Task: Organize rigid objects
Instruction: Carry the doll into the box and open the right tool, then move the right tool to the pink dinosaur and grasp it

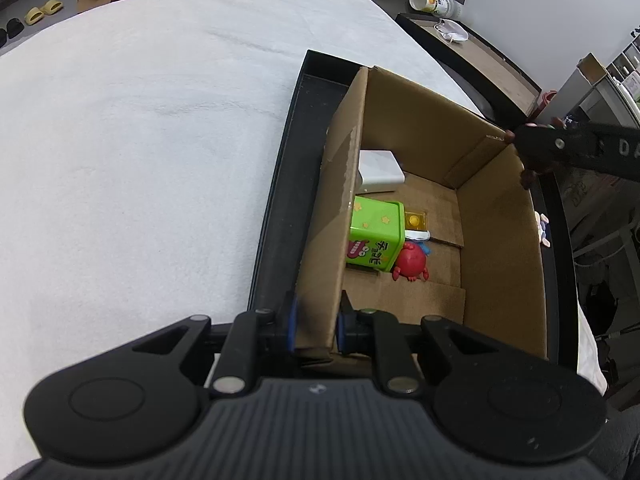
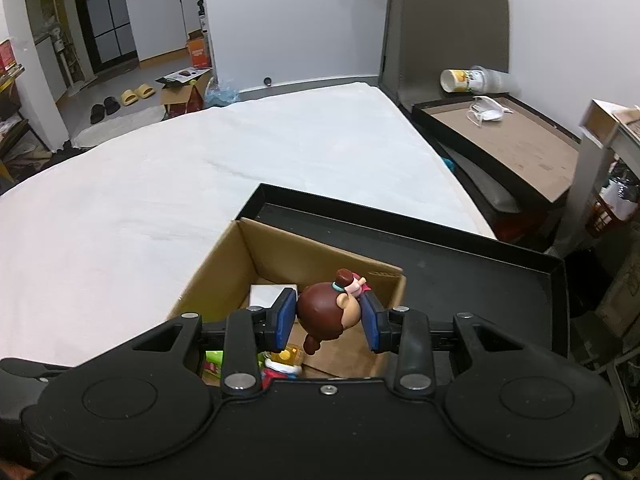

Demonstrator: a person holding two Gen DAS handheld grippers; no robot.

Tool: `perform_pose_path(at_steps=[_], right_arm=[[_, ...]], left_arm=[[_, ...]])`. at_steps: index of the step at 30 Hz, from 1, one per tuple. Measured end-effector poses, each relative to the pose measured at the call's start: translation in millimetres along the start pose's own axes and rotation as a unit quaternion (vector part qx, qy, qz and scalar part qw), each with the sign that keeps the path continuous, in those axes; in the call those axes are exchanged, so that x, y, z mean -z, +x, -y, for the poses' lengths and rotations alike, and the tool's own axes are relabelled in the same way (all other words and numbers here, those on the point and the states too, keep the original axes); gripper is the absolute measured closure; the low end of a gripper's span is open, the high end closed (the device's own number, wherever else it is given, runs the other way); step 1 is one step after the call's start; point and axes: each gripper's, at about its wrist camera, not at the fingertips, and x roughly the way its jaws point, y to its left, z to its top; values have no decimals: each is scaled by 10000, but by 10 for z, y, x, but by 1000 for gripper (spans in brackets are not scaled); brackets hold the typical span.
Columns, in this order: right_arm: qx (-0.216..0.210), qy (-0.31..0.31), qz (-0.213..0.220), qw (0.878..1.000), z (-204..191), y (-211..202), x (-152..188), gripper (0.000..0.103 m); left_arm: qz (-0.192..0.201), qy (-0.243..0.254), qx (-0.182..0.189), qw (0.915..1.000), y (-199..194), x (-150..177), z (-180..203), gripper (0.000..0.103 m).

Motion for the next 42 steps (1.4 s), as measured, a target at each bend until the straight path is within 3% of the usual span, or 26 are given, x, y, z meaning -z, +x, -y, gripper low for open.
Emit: perform_pose_path(at_steps=[7,11,24,33,42], right_arm=[[-68,82,-34,9999,-42,98,-75,67],[38,110,-91,9999,-28,119,-61,57],[87,558,-140,9983,375,-148,232,52],[235,796,-155,9964,694,-263,441,45],[201,1199,-196,9924,984,-284,656,41]], left_arm=[[3,-7,-11,10000,3,1,2,86],[4,-21,-13,10000,2,11,3,86],[-36,-31,-94,9999,-35,-28,19,85],[269,129,-106,9995,-227,-100,111,86],[200,254,-218,9992,-188,-21,126,91]])
